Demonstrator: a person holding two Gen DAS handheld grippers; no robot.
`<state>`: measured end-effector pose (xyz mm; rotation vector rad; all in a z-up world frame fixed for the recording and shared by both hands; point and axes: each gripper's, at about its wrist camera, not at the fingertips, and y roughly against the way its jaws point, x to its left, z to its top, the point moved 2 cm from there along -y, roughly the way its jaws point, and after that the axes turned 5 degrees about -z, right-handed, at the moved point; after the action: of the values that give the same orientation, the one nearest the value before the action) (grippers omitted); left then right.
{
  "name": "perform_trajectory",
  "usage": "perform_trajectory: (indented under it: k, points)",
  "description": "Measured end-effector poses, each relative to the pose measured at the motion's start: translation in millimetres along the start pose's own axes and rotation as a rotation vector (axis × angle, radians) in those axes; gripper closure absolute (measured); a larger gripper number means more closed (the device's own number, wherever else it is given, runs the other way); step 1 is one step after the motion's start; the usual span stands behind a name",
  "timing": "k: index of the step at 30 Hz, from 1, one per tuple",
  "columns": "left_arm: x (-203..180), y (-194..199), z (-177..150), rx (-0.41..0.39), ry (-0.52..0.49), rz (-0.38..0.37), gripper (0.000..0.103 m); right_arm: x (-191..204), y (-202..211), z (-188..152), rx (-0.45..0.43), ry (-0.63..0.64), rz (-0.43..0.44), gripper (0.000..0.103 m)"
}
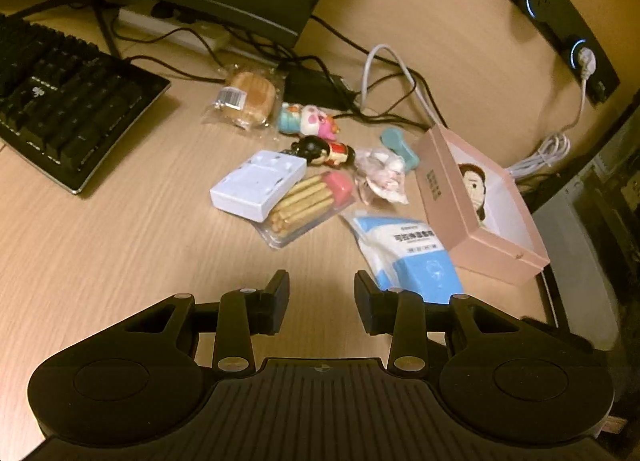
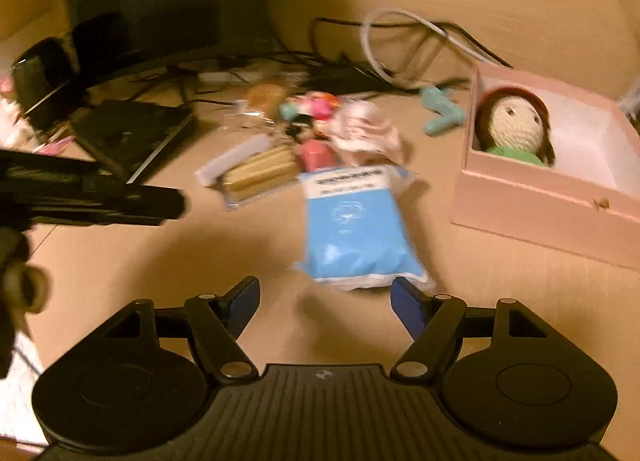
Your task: Organize objects
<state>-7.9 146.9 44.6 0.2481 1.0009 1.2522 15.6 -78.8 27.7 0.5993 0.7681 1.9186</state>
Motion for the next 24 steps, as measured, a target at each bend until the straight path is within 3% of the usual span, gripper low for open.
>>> perform_trajectory:
  k: [2, 7, 9, 13, 17, 21, 24]
  points:
    - [-2, -5, -1, 0.017, -0.008, -0.003, 0.064, -4, 8, -2, -0.025, 0.004, -0.041, 0.011]
    - [-16, -25, -9, 0.084, -0.046, -0.047, 0.064, -41, 29, -15, -0.055, -0.047, -0.216, 0.006]
    - [-25, -33, -11, 0.106, -0.068, -0.072, 0.064, -62, 38, -26, -0.066, -0.114, -0.278, 0.0]
    - [-45, -51, -15, 0.151, -0.108, -0.11, 0.064, -99, 49, -50, -0.063, -0.278, -0.385, 0.0]
    - [-72, -72, -22, 0.2, -0.17, -0.158, 0.064, -125, 56, -70, -0.034, -0.408, -0.439, 0.0]
    - [-95, -90, -39, 0.319, -0.26, -0.265, 0.066, -135, 60, -84, -0.022, -0.44, -0.478, 0.0]
    - [-104, -80, -48, 0.313, -0.338, -0.322, 0.066, -138, 59, -91, -0.004, -0.443, -0.491, 0.0]
